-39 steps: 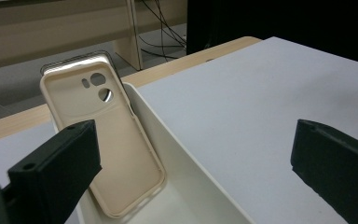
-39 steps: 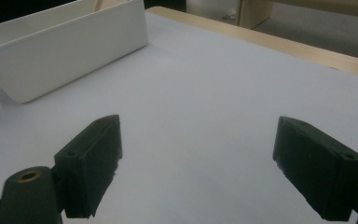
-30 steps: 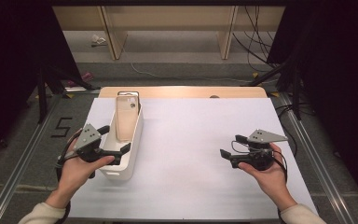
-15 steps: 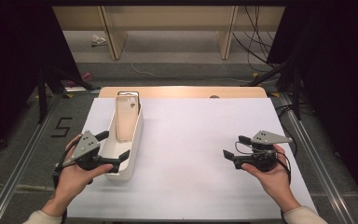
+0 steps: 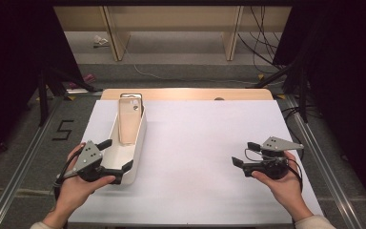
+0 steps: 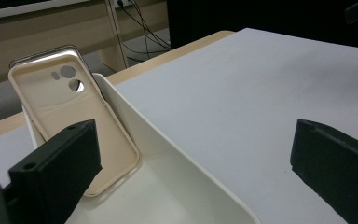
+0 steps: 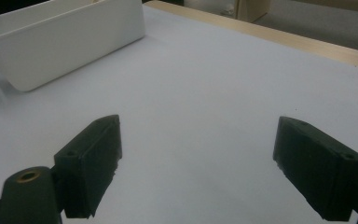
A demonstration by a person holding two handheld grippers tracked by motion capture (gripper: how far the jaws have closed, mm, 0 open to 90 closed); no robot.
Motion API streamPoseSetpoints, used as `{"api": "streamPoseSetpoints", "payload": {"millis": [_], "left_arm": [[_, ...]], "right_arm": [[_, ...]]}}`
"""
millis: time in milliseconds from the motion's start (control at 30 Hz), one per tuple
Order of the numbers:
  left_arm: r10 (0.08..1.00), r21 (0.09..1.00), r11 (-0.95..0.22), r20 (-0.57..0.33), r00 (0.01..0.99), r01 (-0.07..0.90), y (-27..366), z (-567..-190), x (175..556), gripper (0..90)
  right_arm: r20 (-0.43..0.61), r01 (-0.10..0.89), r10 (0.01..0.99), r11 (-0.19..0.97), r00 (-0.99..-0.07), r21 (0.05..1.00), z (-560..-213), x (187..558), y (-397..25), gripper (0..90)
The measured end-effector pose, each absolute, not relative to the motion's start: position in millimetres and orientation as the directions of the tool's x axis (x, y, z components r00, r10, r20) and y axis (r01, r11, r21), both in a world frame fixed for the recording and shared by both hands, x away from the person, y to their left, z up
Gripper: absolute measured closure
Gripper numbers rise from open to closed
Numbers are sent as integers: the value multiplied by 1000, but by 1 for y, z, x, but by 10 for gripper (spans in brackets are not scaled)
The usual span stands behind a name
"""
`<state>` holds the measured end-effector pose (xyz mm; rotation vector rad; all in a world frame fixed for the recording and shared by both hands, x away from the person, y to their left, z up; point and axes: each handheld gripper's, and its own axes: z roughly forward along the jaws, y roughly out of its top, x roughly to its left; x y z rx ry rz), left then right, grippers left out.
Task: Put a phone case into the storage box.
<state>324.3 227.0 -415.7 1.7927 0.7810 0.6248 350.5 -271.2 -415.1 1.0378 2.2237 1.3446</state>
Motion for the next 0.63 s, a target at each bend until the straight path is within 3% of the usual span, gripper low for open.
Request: {"api": "streamPoseSetpoints", "payload": {"millis": [633], "left_arm": [[756,944,-258,66,651,204,227,-420,318,11]], "right_arm": [[78,408,735,282,-674,868,-416,343,-276,162]]}}
